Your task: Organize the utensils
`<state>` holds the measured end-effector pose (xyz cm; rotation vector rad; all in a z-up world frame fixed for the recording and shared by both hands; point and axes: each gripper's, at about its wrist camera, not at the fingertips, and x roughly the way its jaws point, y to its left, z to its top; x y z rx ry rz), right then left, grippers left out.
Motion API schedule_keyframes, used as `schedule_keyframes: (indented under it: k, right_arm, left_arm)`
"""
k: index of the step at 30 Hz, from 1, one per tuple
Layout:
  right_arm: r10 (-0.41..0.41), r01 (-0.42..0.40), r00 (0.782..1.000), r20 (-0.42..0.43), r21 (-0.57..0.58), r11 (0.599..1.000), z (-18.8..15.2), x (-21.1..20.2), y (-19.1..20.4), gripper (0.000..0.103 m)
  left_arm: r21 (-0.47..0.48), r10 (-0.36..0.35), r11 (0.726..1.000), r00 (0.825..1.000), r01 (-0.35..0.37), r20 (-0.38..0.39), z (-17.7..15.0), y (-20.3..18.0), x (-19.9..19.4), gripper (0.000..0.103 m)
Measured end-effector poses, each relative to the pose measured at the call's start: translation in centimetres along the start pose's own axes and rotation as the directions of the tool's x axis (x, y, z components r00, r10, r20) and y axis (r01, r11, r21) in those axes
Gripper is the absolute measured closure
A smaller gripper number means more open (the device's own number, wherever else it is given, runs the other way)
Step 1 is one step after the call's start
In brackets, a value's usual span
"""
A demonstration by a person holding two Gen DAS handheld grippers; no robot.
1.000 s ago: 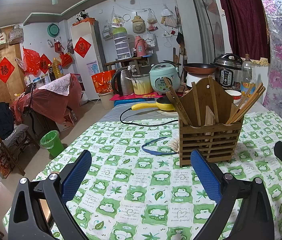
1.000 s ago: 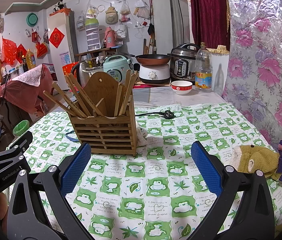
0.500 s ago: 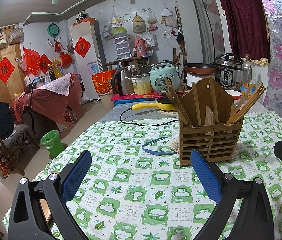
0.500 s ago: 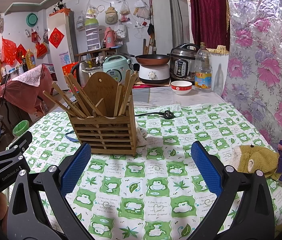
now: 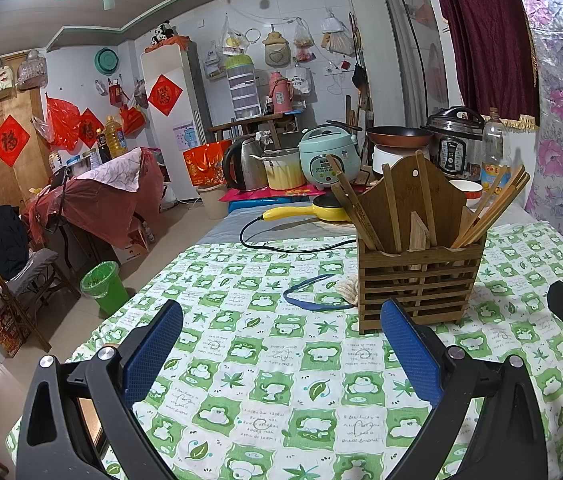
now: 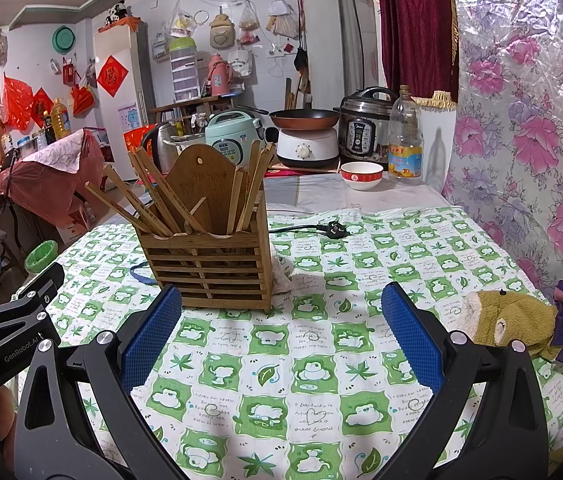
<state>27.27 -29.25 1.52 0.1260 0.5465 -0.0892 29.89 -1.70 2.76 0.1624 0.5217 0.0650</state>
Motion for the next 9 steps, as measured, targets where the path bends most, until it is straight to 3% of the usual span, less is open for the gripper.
schedule_keyframes:
  k: [9]
  right_arm:
    - [0.001,-0.001,1.000,0.000,0.000,1.000,-0.04,0.01,0.02,0.006]
  left_arm:
    - [-0.016,-0.002,1.000,1.000,0.002,-0.005,-0.08,0.45,0.14,0.006]
